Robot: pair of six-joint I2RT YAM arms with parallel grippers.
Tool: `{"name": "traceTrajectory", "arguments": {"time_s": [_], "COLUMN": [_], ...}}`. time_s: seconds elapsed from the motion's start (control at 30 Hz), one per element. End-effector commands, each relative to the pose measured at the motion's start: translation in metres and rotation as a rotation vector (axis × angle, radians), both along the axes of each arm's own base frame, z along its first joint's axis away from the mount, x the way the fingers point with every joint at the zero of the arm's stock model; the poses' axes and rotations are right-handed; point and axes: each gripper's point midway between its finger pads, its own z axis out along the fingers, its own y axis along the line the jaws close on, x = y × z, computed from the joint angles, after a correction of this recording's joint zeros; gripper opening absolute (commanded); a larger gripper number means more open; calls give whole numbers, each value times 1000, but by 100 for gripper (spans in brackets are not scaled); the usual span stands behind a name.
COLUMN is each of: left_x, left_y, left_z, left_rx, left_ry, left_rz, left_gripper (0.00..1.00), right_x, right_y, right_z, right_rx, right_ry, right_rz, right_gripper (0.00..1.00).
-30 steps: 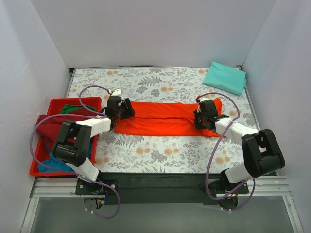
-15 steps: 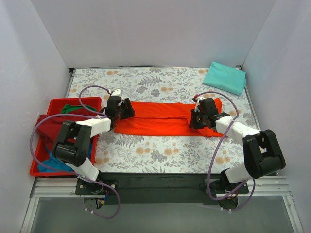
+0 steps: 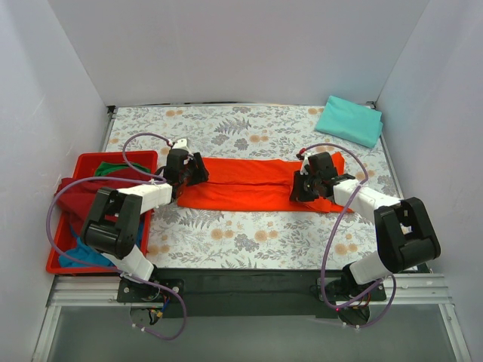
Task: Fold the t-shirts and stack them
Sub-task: Fold the tshirt
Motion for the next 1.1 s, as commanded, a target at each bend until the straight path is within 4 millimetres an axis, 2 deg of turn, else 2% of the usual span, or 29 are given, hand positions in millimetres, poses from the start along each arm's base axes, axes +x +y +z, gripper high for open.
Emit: {"name": "traceTrajectory", "arguments": {"time_s": [0.0, 0.13, 0.17, 0.33, 0.37, 0.43, 0.47, 0.5, 0.53, 0.57, 0.6, 0.67, 0.73, 0.77, 0.9, 0.93, 1.07], "left_x": [3, 9, 11, 22, 24, 31, 34, 37, 39, 45, 47, 53, 59, 62, 70, 71, 71], "left_y": [8, 16, 16, 11, 9, 5, 1, -2, -6, -12, -13, -18, -14, -13, -6, -5, 4], "left_z": [16, 24, 26, 37, 38, 41, 42, 43, 37, 40, 30, 26, 15, 14, 2, 1, -8], "left_rx": [34, 73, 74, 60, 58, 51, 40, 33, 27, -1, -9, -50, -65, -67, -89, -93, -90], "left_ry": [-41, -44, -45, -62, -63, -64, -66, -73, -59, -73, -50, -30, -3, -3, 8, 10, 28], "left_rz": [33, 70, 71, 63, 58, 55, 38, 26, 12, -12, -17, -41, -28, -24, -5, -3, 19], "left_gripper": [54, 54, 54, 54, 54, 54, 54, 54, 55, 55, 55, 55, 55, 55, 55, 55, 55], "right_x": [2, 9, 15, 38, 46, 61, 71, 81, 88, 96, 107, 122, 136, 142, 154, 155, 163], "right_y": [10, 6, 7, -12, -24, -36, -53, -59, -65, -75, -80, -99, -121, -132, -148, -155, -168], "right_z": [17, 32, 43, 69, 70, 79, 76, 82, 83, 78, 85, 77, 79, 72, 56, 45, 33], "right_rx": [37, 18, 20, -12, -17, -14, -22, -16, -12, 21, 42, 57, 70, 75, 83, 81, 80], "right_ry": [-13, -50, -83, -151, -151, -177, -168, -182, -186, -163, -177, -159, -168, -154, -126, -103, -91], "right_rz": [32, 13, 10, -54, -90, -120, -164, -180, -182, -192, -196, -235, -282, -304, -329, -343, -370], "right_gripper": [24, 36, 37, 38, 38, 38, 39, 39, 39, 42, 42, 43, 43, 42, 43, 43, 42]}}
